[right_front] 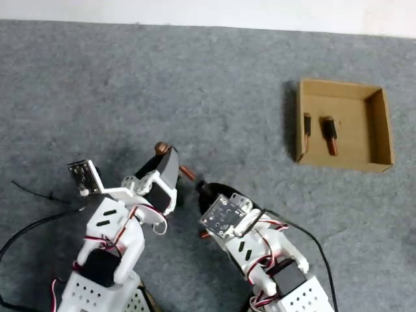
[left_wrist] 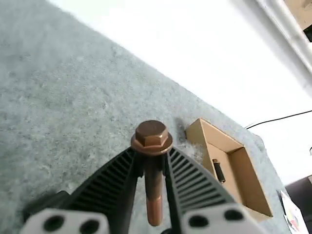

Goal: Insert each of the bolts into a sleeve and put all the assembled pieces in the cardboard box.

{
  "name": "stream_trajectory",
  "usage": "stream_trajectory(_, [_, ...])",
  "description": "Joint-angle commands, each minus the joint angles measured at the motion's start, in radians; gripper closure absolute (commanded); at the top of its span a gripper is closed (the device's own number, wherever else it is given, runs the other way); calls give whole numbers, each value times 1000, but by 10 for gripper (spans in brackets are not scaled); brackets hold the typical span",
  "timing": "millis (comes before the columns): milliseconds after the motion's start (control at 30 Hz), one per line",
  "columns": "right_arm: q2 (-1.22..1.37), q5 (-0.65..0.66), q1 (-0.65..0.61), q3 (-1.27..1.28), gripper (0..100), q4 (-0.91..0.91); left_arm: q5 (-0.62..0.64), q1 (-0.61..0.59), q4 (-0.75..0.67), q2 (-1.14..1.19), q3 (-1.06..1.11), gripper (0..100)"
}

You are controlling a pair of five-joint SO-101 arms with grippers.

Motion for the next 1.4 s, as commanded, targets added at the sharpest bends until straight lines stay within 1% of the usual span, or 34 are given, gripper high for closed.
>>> stream_trajectory(0, [-7, 14, -4, 122, 993, 1, 6, 53, -60, -21, 18, 996])
stream_trajectory(267, [-7, 14, 1, 122, 993, 1, 6, 142, -34, -21, 19, 996])
stream_trajectory(533, [-7, 14, 2, 122, 993, -1, 6, 143, -34, -22, 18, 996])
stream_trajectory(633, [-7, 14, 2, 122, 993, -1, 6, 134, -34, -22, 4, 996])
stream_trajectory(800, [-7, 14, 2, 122, 993, -1, 18, 31, -32, -22, -41, 996])
stream_trajectory(900, [-7, 14, 12, 120, 993, -2, 61, 2, -31, -22, -50, 996])
stream_trajectory(967, [-7, 14, 31, 119, 993, -5, 69, 1, 18, -22, -77, 996])
stream_trajectory(1033, [-7, 14, 35, 119, 993, -15, 71, 8, 100, -22, -128, 996])
stream_trajectory(1100, [-7, 14, 35, 119, 993, -15, 71, 30, 150, -22, -159, 996])
stream_trajectory(1267, [-4, 12, 35, 116, 993, -15, 71, 120, 157, -21, -119, 996])
stream_trajectory(1367, [-4, 12, 35, 116, 993, -15, 69, 145, 157, -21, -104, 996])
